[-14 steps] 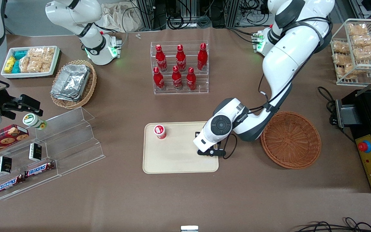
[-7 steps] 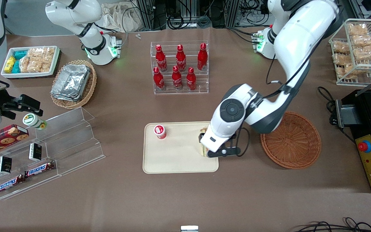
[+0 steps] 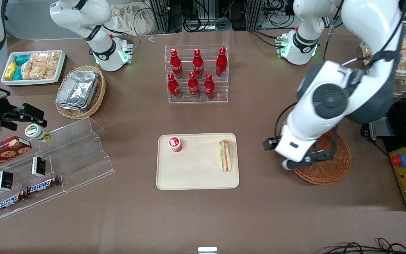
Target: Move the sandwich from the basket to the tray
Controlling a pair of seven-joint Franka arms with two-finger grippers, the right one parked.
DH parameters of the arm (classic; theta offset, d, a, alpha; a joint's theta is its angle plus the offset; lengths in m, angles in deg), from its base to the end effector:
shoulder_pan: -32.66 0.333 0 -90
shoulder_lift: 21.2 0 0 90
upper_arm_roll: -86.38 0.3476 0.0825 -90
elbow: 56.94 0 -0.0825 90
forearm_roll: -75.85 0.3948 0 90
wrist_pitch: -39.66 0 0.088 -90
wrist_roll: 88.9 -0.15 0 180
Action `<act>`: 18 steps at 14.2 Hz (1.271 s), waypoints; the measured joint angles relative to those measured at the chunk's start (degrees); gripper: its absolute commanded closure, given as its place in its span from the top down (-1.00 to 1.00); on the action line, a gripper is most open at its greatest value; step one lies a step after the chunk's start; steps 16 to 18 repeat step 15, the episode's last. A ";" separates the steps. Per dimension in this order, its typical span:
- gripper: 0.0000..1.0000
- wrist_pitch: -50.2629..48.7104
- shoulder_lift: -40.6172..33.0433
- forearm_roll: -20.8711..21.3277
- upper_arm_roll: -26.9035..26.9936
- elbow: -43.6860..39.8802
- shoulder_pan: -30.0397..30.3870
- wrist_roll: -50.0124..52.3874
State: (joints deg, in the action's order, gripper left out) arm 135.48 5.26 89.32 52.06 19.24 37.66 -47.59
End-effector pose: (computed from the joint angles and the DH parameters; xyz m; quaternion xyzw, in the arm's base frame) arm 0.6524 -0.2433 0.4826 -0.9934 -0.1121 0.0235 0.0034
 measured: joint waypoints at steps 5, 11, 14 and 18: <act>1.00 -3.40 -8.43 -2.90 0.00 6.17 8.28 -6.16; 1.00 -2.27 -17.37 -8.93 0.19 16.04 19.59 -27.80; 1.00 1.26 -21.18 -10.60 0.30 21.10 23.17 -33.67; 1.00 1.51 -21.81 -10.77 0.36 21.86 23.42 -34.01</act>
